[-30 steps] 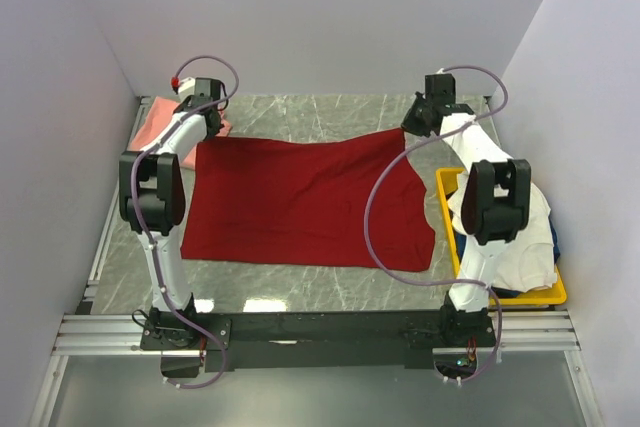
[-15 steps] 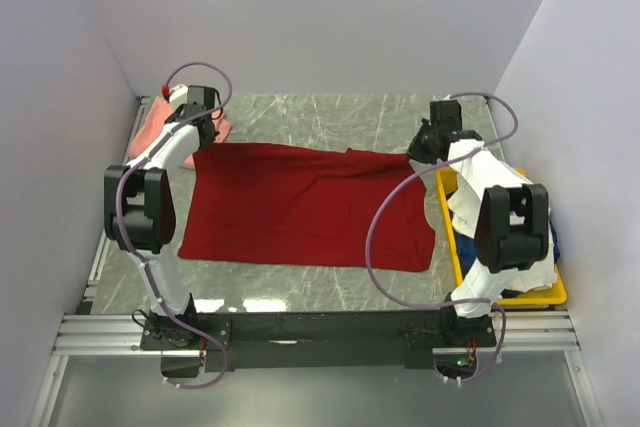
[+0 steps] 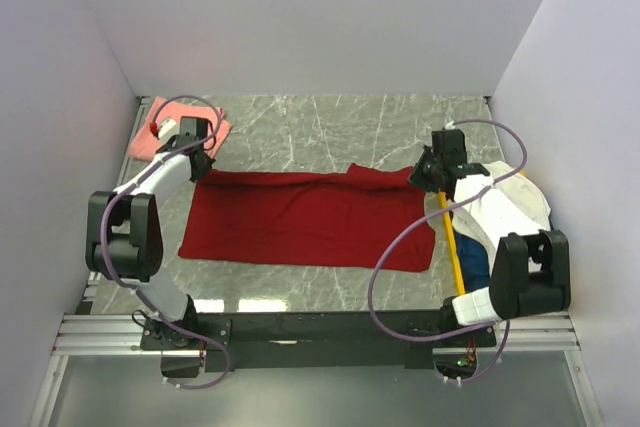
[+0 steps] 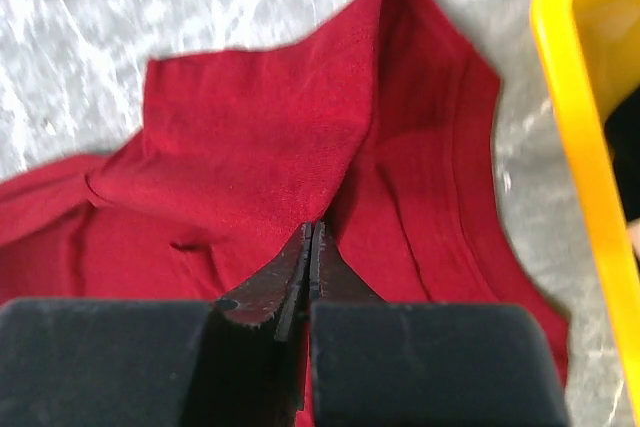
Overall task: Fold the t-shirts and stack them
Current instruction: Fold the tshirt
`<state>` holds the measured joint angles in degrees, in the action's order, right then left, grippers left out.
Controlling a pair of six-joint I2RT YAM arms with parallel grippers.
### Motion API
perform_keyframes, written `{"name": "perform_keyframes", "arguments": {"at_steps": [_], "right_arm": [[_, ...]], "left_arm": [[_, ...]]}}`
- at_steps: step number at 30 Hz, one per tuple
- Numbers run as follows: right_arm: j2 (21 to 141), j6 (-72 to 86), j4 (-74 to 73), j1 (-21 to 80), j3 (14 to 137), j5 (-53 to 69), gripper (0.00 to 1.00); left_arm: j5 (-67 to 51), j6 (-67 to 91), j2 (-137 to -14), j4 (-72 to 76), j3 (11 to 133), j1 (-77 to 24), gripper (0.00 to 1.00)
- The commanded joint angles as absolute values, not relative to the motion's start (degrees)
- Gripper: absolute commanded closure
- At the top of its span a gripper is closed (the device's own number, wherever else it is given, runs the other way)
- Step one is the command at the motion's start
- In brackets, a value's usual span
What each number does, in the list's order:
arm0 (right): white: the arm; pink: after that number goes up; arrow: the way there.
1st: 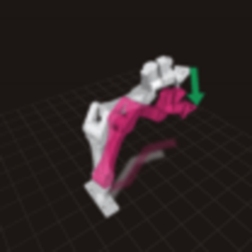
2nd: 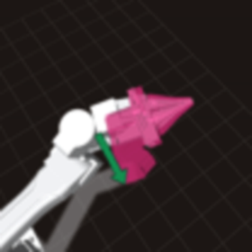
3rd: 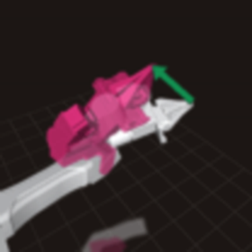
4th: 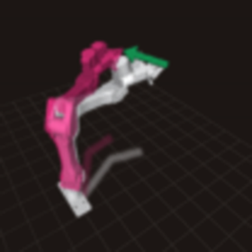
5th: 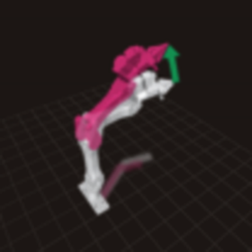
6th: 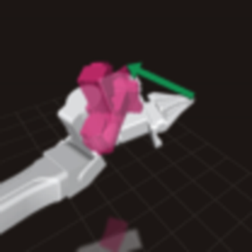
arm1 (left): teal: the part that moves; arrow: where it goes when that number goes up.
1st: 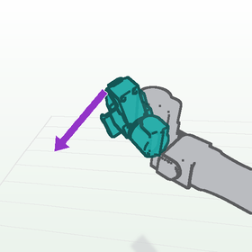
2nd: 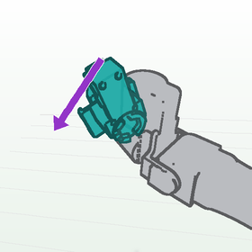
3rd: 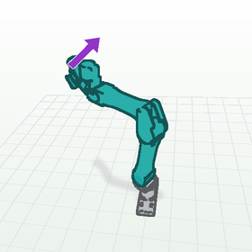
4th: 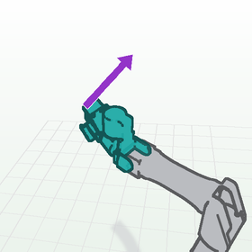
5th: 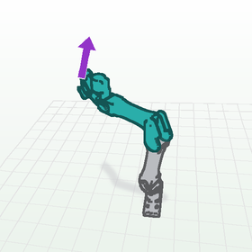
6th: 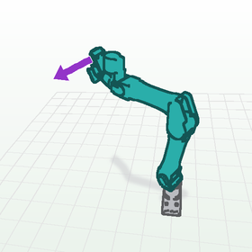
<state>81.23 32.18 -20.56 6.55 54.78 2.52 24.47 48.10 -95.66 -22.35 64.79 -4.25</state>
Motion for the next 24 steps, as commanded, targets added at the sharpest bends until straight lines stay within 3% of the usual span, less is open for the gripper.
{"name": "perform_keyframes", "arguments": {"at_steps": [1,24], "right_arm": [[77.44,32.87,-19.68,7.82,52.30,0.45,1.00],[69.87,35.77,-18.72,6.86,40.08,2.55,1.00]], "left_arm": [[21.37,52.29,-91.41,-18.55,60.92,-2.73,0.99],[20.65,57.48,-79.54,-12.83,45.71,-0.18,0.99]]}}
